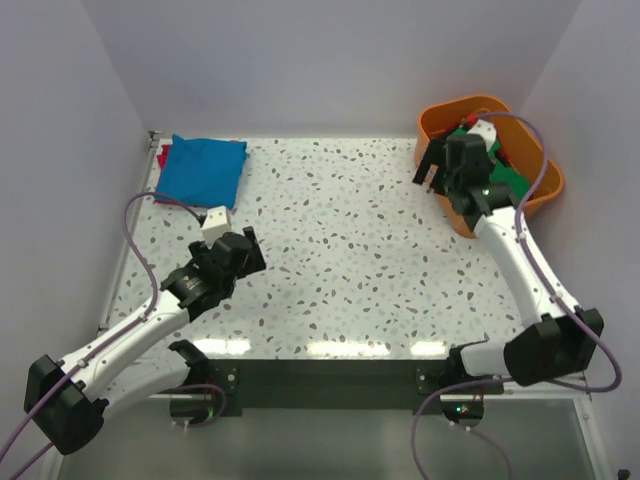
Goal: Fold and stack the t-shirts
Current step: Grab the tshirt from the pile
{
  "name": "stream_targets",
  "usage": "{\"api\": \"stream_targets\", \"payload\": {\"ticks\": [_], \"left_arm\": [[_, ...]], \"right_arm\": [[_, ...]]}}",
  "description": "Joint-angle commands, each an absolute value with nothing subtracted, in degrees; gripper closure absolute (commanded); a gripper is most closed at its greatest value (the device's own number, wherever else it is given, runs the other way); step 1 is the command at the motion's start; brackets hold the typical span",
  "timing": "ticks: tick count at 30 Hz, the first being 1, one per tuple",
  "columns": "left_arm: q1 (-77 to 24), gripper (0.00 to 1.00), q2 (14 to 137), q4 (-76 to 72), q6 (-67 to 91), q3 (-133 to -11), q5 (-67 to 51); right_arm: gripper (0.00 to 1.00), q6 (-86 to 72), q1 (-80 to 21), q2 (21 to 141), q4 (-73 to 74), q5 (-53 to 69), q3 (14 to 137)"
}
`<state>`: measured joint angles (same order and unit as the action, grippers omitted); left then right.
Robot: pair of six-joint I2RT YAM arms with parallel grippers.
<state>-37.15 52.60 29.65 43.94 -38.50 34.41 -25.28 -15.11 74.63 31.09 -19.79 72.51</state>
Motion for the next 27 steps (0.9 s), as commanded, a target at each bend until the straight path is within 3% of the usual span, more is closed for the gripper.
{"api": "stream_targets", "payload": {"ticks": [1, 8, 13, 18, 21, 22, 25, 26, 27], "left_arm": [[-37.00, 0.00, 52.38, 30.58, 45.26, -38.41, 37.61], [-37.00, 0.00, 53.87, 31.55, 45.44, -39.20, 38.41], [-37.00, 0.00, 54.84, 31.73, 46.23, -38.67, 39.55], [-37.00, 0.00, 55.72, 32.17, 46.49, -39.02, 40.16], [-37.00, 0.00, 55.55, 34.10, 47.72, -39.38, 41.04], [-37.00, 0.00, 55.29, 34.28, 47.90, -39.46, 41.13], [-37.00, 0.00, 54.41, 34.28, 48.16, -39.11, 41.22], [-37.09, 0.00, 54.23, 34.36, 48.16, -39.20, 41.31], [-37.00, 0.00, 54.05, 34.28, 48.16, -39.20, 41.31]], "right_arm": [[0.01, -21.99, -8.19, 82.15, 41.64, -28.04, 84.51], [0.01, -19.51, 2.71, 96.84, 47.35, -18.04, 96.49], [0.04, -20.38, 4.13, 104.14, 50.71, -13.37, 101.43], [0.20, -23.29, 5.27, 104.15, 48.35, -9.41, 97.30], [0.36, -24.96, 5.97, 104.41, 47.20, -7.04, 95.72], [0.56, -25.83, 6.15, 104.41, 46.76, -6.25, 95.45], [0.83, -27.24, 6.85, 103.45, 44.83, -5.45, 95.01], [0.98, -27.51, 7.20, 103.01, 43.87, -5.01, 94.92], [1.00, -27.60, 7.29, 101.70, 43.34, -4.92, 95.18]]}}
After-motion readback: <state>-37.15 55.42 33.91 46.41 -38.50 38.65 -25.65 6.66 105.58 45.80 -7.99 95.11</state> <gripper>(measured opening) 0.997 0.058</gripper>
